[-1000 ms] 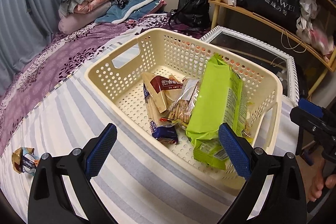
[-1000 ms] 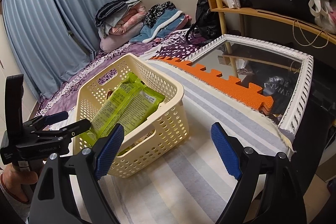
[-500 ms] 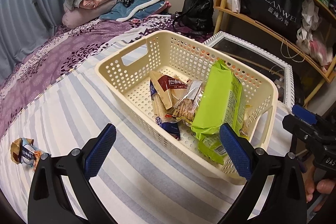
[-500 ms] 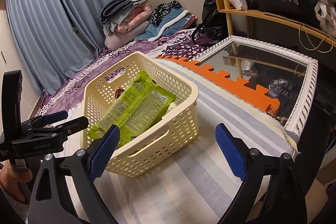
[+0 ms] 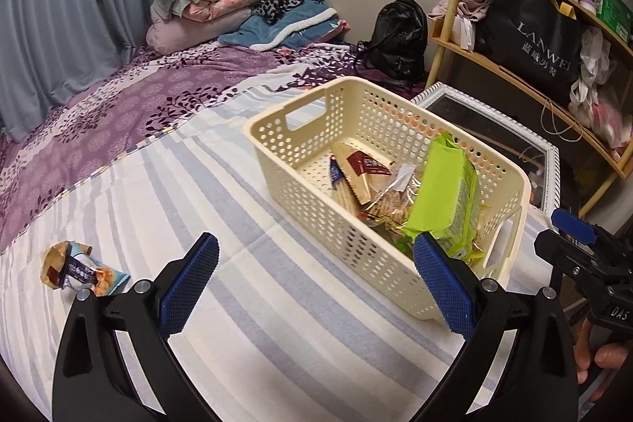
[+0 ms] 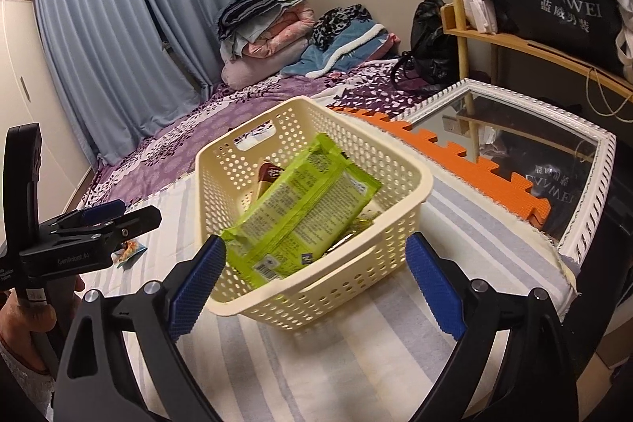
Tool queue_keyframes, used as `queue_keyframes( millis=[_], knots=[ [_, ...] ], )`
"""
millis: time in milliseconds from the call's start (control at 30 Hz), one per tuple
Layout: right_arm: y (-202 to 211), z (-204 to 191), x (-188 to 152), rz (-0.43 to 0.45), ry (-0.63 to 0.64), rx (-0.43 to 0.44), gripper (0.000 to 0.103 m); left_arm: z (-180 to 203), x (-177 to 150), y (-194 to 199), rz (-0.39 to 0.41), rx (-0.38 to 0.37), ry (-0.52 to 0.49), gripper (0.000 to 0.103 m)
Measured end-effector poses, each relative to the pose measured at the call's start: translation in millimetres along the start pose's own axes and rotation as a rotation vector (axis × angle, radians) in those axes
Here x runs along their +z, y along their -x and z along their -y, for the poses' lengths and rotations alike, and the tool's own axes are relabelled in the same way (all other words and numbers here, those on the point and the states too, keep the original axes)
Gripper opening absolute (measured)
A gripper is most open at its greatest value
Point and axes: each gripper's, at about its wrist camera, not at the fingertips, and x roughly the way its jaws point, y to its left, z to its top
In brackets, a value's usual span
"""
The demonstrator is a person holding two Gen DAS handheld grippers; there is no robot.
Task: Organize snacks
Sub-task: 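Withdraw both tools from the basket toward the blue-and-white snack bag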
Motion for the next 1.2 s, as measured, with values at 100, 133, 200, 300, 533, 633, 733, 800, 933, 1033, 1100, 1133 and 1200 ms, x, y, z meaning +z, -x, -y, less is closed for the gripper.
queue_keyframes(
  millis=[100,133,200,300,533,633,733,800,933,1033,1100,1133,1200],
  knots=[
    [0.7,-12.1,-0.5,-0.002,0.023,0.015,0.091,-10.3,-2.3,7.8,0.012,0.025,0.008,0.100],
    [0.8,-16.0,-0.6,-0.003,0.031,0.020,0.091,-12.2,-2.2,9.7,0.016,0.034,0.010,0.100],
    [1.0,-24.6,-1.2,-0.005,0.047,0.030,0.091,-18.5,-3.7,15.2,0.023,0.042,0.015,0.100],
    [1.4,-38.4,-2.3,-0.009,0.075,0.046,0.091,-28.0,-6.0,22.7,0.034,0.059,0.021,0.100],
    [1.1,-67.2,-4.0,-0.016,0.128,0.072,0.091,-50.0,-14.1,40.3,0.053,0.093,0.036,0.100],
    [-0.2,-82.2,-6.9,-0.022,0.155,0.087,0.091,-61.4,-16.9,46.9,0.057,0.100,0.053,0.100],
    [-2.9,-97.4,-9.2,-0.029,0.186,0.104,0.095,-73.3,-19.9,52.8,0.063,0.109,0.071,0.100],
    [-5.0,-108.1,-11.2,-0.036,0.206,0.116,0.095,-82.0,-22.2,57.1,0.066,0.117,0.082,0.100],
    [-11.5,-126.6,-16.6,-0.053,0.231,0.142,0.095,-98.3,-27.8,63.5,0.058,0.133,0.103,0.100],
    [-20.1,-140.4,-20.6,-0.078,0.242,0.164,0.095,-110.2,-31.3,69.4,0.064,0.149,0.116,0.100],
    [-26.7,-148.0,-24.6,-0.104,0.245,0.182,0.095,-118.1,-34.1,73.2,0.068,0.154,0.129,0.100],
    [-30.6,-153.5,-27.0,-0.117,0.251,0.189,0.095,-121.9,-35.2,74.9,0.070,0.158,0.137,0.100],
    [-35.7,-163.2,-30.5,-0.131,0.272,0.194,0.095,-128.3,-37.3,77.5,0.074,0.166,0.151,0.100]
  ],
)
